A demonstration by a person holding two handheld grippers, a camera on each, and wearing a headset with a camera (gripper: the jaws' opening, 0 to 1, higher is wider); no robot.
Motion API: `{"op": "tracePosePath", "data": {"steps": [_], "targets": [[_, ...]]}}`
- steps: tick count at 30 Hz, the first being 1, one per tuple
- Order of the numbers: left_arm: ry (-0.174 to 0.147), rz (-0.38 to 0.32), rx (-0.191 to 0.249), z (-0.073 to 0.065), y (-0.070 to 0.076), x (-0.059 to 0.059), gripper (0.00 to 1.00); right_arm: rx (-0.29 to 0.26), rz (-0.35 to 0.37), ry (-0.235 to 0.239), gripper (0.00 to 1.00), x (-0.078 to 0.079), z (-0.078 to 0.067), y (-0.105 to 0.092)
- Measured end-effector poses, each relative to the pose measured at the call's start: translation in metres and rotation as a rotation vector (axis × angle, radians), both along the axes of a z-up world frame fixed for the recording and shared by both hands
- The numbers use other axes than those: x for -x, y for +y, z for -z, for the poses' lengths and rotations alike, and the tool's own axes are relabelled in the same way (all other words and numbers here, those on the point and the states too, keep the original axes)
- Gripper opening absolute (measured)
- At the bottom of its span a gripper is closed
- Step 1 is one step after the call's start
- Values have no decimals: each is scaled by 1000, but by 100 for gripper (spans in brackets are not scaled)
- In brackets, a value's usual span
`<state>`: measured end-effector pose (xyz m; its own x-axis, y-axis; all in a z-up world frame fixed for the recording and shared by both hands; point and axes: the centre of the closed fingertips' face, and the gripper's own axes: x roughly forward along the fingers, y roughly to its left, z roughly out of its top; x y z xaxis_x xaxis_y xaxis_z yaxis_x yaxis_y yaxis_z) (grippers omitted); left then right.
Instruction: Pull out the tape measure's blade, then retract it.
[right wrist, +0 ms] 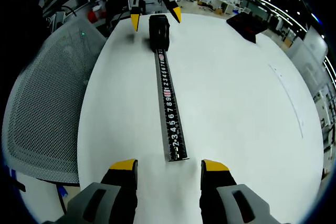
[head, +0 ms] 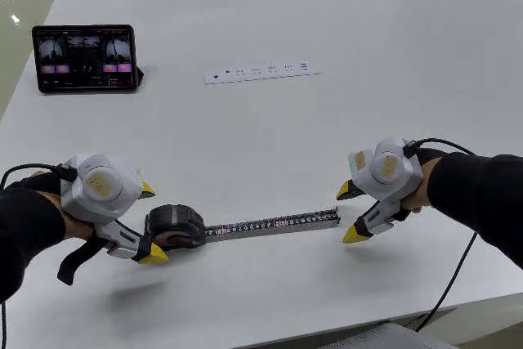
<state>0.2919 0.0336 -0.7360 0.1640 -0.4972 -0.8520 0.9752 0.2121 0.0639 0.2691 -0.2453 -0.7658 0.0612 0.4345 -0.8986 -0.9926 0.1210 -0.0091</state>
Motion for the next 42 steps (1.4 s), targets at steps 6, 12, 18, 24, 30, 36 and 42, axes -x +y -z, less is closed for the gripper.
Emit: {"op": "tracePosePath", "data": {"steps": [6, 12, 18, 24, 30, 36, 42], "targets": [[-1, -18, 15, -9, -2, 6, 74, -11, 14, -9, 50, 1, -6, 1], [3, -18, 32, -16, -3, 15, 80, -45, 55, -26, 56, 1, -13, 4], [38, -70, 51, -16, 1, 18, 89, -89, 115, -33, 65, 3, -20, 5], [25, -161, 102, -21, 4, 16, 99, -153, 179, -48, 72, 3, -28, 5], [-12, -257, 177, -24, 9, 17, 99, -204, 251, -74, 82, 2, -34, -1], [-47, -390, 271, -33, 19, 13, 99, -314, 375, -108, 86, 1, -48, -3], [-58, -476, 328, -37, 30, 15, 99, -345, 470, -113, 91, 10, -51, -14]]}}
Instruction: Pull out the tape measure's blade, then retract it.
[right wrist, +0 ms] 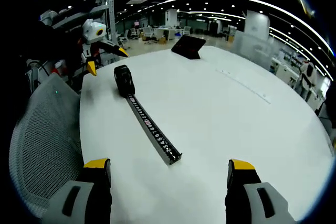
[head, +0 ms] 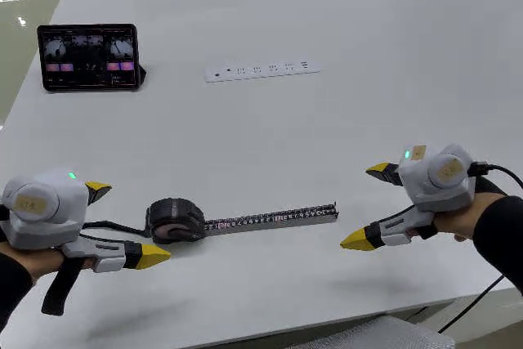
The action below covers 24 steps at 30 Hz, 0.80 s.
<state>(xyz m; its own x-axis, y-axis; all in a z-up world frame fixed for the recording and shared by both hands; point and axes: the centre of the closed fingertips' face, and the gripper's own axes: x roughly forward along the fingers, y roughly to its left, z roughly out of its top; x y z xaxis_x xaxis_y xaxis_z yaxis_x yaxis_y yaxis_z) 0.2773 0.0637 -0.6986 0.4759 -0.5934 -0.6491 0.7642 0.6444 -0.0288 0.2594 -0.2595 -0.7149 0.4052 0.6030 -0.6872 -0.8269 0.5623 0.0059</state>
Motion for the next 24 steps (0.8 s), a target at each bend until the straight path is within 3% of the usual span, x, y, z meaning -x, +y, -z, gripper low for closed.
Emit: {"op": "tracePosePath", "data": {"steps": [6, 8, 10, 14, 24], "targets": [[22, -79, 25, 3, 15, 11, 99, -14, 85, -10, 99, 7, 1, -21], [7, -89, 34, 3, 18, 12, 99, -12, 104, -6, 99, 10, 3, -27], [-5, -115, 21, 5, 25, 15, 99, -11, 124, -2, 99, 13, 4, -35], [9, -138, 21, 10, 35, 23, 99, -18, 159, 4, 99, 20, 4, -47], [-1, -168, 11, 16, 55, 38, 99, -29, 199, -2, 99, 34, 5, -67]]}}
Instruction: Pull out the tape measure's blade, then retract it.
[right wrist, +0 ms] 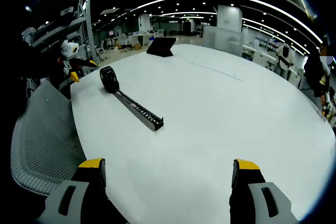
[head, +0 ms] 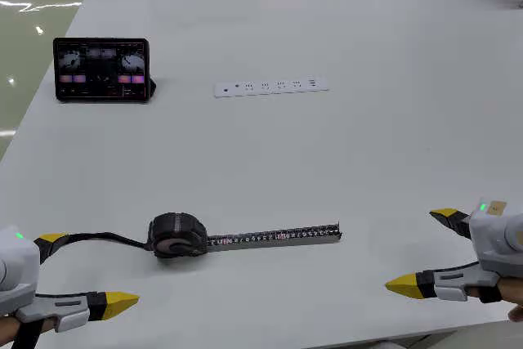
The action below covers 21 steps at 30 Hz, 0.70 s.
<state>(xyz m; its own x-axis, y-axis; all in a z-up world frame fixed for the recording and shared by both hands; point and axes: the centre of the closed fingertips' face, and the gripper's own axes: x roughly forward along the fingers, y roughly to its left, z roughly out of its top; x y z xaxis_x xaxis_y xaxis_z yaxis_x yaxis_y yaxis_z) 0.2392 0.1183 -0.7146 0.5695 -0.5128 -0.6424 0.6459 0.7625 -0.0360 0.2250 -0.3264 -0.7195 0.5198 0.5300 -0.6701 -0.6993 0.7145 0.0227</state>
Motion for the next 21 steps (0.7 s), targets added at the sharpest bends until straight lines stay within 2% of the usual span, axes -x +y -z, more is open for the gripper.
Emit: {"op": "tracePosePath", "data": {"steps": [4, 7, 12, 21], "targets": [[-3, 0, -15, 1, 4, 5, 99, 2, 7, 5, 99, 9, 3, -5], [-4, -5, -27, 3, 8, 8, 99, 10, 20, 12, 99, 12, 10, -15], [-15, -8, -32, 1, 9, 10, 99, 14, 23, 21, 99, 18, 10, -18], [-20, -5, -25, -1, 5, 10, 99, 8, 38, 23, 99, 19, 9, -25]]}}
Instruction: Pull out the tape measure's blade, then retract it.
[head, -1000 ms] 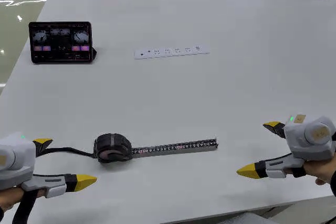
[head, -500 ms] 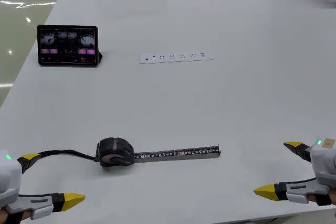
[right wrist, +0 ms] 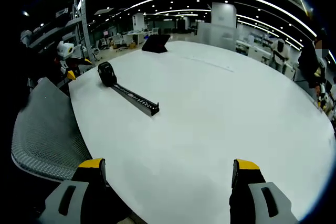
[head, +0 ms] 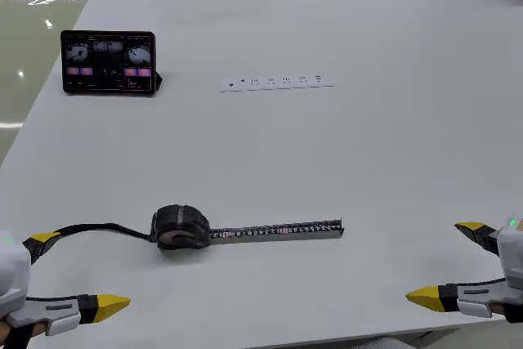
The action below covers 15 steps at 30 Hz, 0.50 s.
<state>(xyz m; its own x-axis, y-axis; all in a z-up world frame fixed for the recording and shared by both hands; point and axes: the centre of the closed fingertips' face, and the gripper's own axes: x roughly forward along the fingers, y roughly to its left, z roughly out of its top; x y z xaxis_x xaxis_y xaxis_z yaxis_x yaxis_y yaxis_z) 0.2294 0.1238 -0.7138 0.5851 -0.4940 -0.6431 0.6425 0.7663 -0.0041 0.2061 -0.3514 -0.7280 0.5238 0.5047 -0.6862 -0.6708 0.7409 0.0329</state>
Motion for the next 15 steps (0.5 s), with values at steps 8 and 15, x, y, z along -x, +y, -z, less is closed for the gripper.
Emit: {"op": "tracePosePath", "data": {"steps": [8, 15], "targets": [[-7, 11, 0, -2, -4, -2, 99, 4, 10, 5, 99, 0, 3, -5], [-11, 6, -1, -5, -4, -3, 99, 1, 11, 9, 99, -1, 3, -3]]}}
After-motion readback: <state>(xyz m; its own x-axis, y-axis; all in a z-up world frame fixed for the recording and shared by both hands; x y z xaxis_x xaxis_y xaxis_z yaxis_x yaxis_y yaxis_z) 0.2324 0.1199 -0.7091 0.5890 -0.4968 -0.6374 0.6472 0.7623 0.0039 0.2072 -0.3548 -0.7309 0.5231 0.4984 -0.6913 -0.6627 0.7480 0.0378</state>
